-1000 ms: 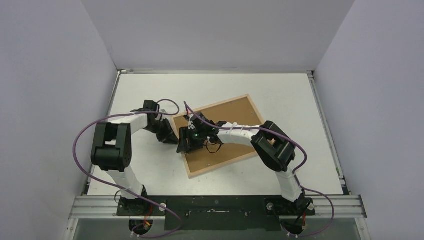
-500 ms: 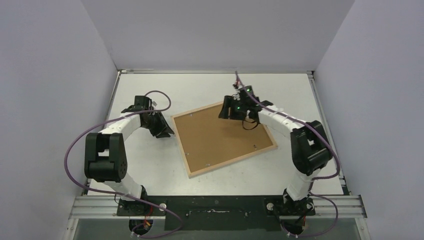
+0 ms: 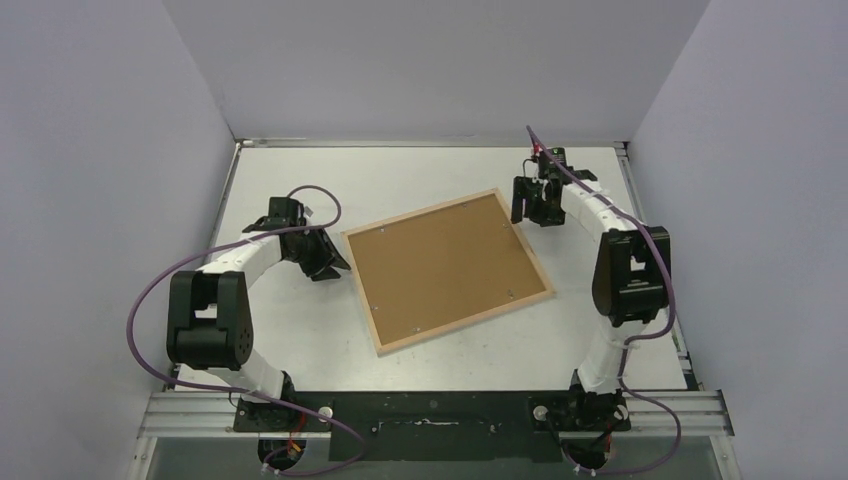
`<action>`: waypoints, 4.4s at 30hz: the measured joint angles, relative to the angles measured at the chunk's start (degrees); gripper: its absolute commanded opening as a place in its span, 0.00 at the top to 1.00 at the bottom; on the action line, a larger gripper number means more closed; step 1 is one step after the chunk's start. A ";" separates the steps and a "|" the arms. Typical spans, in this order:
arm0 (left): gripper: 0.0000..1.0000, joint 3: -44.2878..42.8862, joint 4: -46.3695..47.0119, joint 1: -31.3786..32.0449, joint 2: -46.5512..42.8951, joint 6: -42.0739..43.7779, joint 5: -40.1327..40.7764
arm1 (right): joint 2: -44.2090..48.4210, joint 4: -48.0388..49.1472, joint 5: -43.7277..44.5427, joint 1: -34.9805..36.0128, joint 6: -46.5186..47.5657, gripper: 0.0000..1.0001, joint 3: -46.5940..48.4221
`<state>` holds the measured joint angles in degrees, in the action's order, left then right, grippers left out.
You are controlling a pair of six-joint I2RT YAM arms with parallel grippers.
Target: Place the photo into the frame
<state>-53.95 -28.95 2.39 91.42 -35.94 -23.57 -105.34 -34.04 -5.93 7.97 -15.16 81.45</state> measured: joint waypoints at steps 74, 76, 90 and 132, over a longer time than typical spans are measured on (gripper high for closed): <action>0.55 4.76 -5.81 -0.57 -8.63 2.05 5.11 | 14.10 7.13 11.13 2.62 -33.33 0.80 -29.75; 0.55 5.51 -5.46 -0.46 -8.70 1.84 4.57 | 14.14 7.15 11.47 3.69 -34.40 0.65 -29.75; 0.74 8.74 0.70 1.40 -4.98 -1.97 0.79 | 21.77 2.97 14.45 5.73 -26.45 0.34 -20.90; 0.81 -1.03 3.19 4.85 8.70 -9.33 4.90 | -22.18 1.60 -3.13 0.57 -11.30 0.41 18.58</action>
<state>-54.98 -25.76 7.25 100.12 -45.28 -18.68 -127.52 -32.45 -9.06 8.54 -26.46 100.03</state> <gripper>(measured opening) 0.191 0.598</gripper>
